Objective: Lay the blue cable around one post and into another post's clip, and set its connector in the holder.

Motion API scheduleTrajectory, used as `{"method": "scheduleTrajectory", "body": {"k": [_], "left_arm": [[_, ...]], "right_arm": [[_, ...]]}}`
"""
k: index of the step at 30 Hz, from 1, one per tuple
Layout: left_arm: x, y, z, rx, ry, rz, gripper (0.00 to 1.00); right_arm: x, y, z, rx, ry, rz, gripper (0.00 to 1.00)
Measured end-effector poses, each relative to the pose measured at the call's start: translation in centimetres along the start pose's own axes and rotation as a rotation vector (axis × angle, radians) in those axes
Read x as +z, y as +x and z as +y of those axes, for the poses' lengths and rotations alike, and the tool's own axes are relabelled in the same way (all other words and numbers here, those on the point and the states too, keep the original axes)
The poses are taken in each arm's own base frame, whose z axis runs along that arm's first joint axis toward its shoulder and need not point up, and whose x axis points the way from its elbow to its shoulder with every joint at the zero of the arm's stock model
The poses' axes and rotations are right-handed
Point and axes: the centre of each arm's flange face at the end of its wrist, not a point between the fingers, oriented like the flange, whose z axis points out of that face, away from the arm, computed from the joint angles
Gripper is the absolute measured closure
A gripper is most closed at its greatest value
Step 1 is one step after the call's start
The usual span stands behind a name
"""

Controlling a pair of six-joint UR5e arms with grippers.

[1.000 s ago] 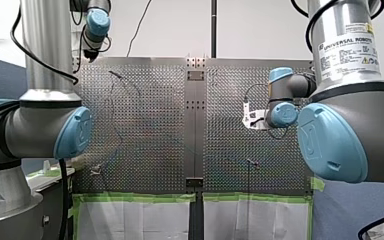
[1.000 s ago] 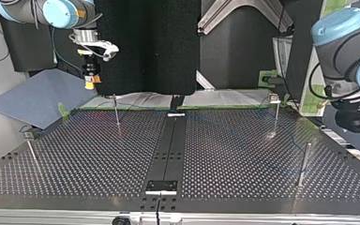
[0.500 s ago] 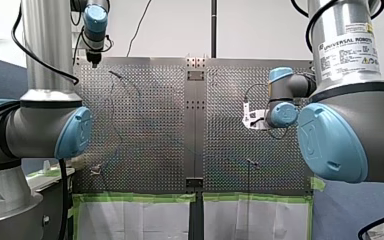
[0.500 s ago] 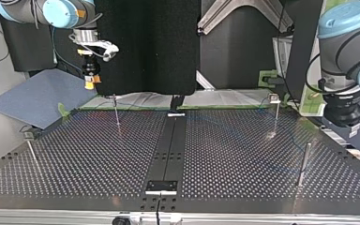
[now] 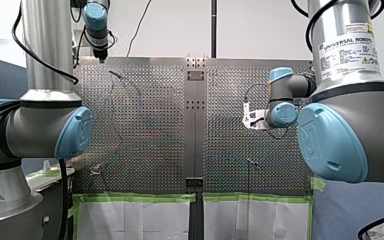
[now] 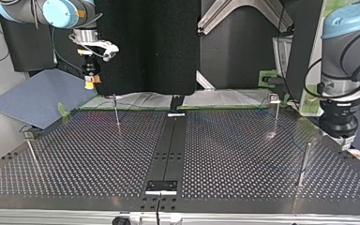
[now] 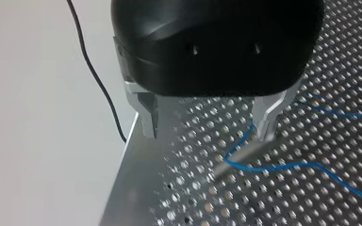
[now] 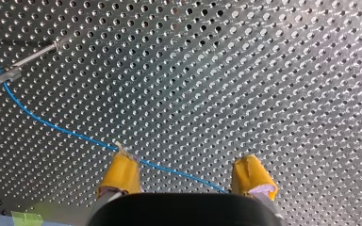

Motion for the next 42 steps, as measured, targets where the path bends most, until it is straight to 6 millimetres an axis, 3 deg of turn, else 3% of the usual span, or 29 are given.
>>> {"method": "scheduleTrajectory", "body": {"k": [16,27,42], "left_arm": [[1.1,-0.8,-1.7,-0.112,0.157,-0.074,0.01],[1.8,1.5,-3.0,-0.046,0.238,0.044,0.01],[1.1,2.3,-4.0,-0.001,0.347,0.112,0.01]], "right_arm": [[0.0,0.0,0.0,0.000,0.000,-0.001,0.02],[0.0,0.0,0.0,0.001,0.000,0.000,0.02],[0.0,0.0,0.0,0.003,0.000,0.000,0.02]]}}
